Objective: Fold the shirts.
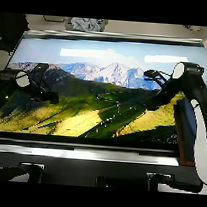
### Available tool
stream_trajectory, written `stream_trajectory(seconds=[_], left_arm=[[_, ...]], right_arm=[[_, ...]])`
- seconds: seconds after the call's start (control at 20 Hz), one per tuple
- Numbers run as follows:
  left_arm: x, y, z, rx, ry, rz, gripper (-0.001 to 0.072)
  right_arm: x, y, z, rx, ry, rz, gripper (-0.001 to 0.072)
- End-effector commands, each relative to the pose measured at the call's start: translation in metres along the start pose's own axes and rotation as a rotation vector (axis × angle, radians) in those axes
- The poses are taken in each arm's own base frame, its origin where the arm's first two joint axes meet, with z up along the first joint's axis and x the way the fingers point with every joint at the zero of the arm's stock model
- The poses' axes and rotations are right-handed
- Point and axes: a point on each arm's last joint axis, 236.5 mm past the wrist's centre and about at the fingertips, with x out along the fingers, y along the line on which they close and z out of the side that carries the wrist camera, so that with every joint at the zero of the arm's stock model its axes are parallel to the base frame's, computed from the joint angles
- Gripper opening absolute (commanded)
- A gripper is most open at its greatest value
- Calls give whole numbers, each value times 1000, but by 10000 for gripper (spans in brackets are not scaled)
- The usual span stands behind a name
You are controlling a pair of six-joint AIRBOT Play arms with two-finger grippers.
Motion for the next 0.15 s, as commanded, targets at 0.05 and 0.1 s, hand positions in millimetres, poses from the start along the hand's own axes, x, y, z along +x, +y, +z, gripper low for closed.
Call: stream_trajectory(seconds=[0.05,0.1], left_arm=[[0,0,0,0,-3,-1,720],[0,0,0,0,-3,-1,720]], right_arm=[[1,1,0,-3,4,1,494],[1,1,0,-3,4,1,494]])
